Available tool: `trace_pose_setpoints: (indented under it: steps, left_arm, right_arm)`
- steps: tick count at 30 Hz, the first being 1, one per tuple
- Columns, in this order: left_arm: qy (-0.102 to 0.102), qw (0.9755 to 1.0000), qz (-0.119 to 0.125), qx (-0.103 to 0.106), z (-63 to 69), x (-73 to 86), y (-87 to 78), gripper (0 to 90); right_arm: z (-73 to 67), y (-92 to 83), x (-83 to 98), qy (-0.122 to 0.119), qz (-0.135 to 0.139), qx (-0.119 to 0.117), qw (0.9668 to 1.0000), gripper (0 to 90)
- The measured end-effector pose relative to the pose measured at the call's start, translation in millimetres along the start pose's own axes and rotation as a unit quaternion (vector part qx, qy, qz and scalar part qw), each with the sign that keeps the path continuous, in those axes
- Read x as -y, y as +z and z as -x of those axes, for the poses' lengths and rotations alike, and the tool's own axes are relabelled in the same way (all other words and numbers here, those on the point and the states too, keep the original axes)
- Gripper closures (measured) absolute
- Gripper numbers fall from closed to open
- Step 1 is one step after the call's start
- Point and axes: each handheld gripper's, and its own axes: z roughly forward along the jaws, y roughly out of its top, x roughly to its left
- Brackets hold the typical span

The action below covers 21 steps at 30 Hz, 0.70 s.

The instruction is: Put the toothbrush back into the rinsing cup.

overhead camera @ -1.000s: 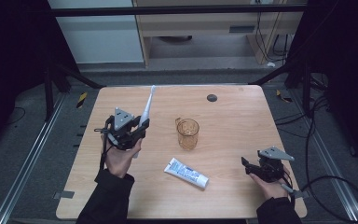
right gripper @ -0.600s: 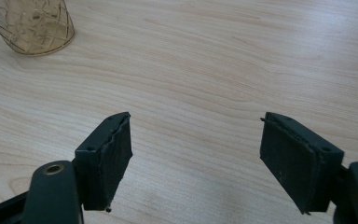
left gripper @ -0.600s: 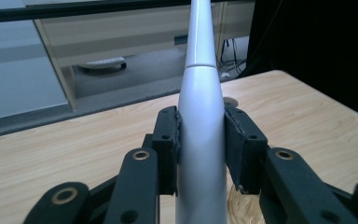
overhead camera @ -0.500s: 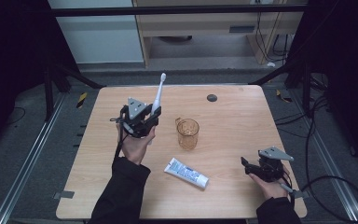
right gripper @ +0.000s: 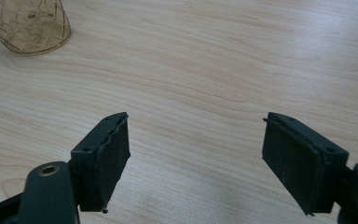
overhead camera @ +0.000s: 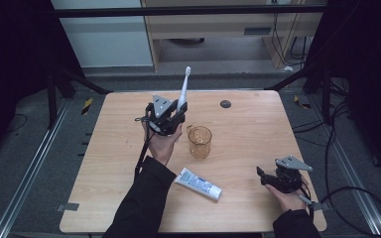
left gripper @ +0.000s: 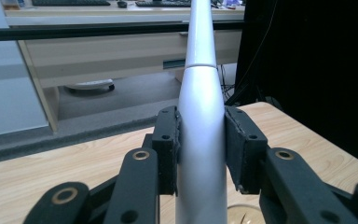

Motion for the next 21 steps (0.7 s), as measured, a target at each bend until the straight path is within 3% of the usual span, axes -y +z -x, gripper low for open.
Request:
trace_pose_setpoints:
  steps: [21]
  left_arm:
    - [-0.015, 0.9993, 0.02, 0.027, 23.8, 4.3, 35.6, 66.4]
  right_arm:
    - [1.0, 0.4, 1.4, 0.0, 0.001, -0.003, 1.0, 22.9]
